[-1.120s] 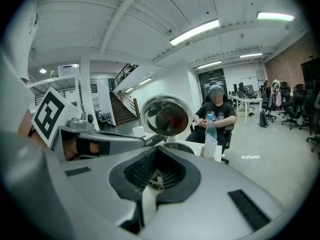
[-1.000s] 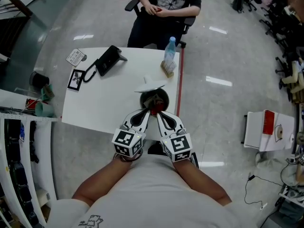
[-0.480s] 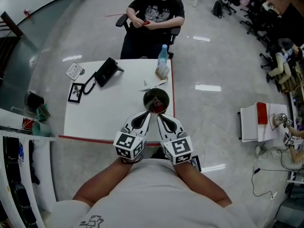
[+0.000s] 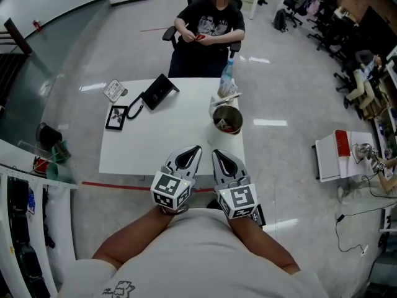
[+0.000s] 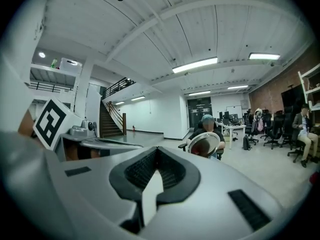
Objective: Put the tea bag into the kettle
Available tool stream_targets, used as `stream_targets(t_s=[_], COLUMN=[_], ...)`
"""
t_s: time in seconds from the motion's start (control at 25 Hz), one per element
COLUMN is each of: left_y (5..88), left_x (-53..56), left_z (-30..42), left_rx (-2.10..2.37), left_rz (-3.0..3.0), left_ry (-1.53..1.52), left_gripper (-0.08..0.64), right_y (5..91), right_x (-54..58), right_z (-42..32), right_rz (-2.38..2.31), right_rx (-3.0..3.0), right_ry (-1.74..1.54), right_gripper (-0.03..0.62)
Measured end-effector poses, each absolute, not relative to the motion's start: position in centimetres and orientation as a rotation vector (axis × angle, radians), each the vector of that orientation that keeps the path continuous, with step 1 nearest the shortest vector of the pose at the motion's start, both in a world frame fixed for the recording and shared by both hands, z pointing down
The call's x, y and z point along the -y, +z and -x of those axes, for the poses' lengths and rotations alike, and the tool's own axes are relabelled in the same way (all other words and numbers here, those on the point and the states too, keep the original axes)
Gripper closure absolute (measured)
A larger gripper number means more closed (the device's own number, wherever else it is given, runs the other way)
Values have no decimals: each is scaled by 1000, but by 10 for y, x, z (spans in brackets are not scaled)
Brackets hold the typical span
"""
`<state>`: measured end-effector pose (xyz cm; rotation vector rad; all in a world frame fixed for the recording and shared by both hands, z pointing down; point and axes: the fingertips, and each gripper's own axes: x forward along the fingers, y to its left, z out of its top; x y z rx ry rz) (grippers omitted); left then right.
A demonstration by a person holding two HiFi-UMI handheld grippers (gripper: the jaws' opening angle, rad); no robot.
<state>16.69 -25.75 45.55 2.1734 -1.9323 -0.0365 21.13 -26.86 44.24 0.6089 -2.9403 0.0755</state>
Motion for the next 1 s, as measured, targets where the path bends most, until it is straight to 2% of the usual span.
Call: stream_targets(t_s=[0.32,1.0], left_y=[445,448], left_x=[199,185], left_z=[-175,-181], left_rx=[1941,1959], left_rz=[-2203,-2171], left_ry=[-76,-118], left_gripper=[551,551], right_y=[436,434], right_x=[197,184], right_z=[-209,-209], right_rz=[-573,-556], right_rx=[2975,2975], right_ry=[46,43], right_gripper=[580,581])
